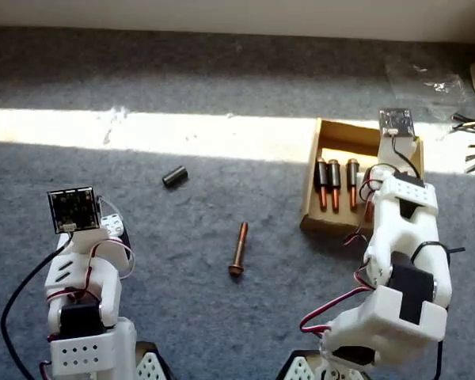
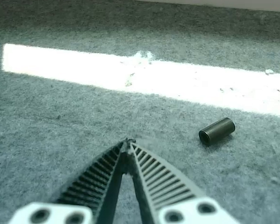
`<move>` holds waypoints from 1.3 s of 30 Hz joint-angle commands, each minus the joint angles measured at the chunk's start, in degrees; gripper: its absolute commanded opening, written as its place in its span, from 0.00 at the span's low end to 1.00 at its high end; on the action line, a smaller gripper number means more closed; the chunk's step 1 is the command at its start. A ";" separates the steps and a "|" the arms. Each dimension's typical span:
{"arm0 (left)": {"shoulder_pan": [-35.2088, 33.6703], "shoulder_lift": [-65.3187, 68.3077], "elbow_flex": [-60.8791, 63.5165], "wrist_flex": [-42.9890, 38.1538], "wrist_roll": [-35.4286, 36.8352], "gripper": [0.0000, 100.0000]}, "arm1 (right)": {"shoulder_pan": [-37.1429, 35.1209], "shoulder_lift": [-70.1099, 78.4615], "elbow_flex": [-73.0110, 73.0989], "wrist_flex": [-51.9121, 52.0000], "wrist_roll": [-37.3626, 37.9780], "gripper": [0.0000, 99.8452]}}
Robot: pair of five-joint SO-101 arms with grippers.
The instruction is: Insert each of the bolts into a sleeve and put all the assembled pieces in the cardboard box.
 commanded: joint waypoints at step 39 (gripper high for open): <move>3.82 -0.75 -0.84 0.26 -0.18 0.01 | -31.52 -42.77 5.76 8.04 0.79 0.18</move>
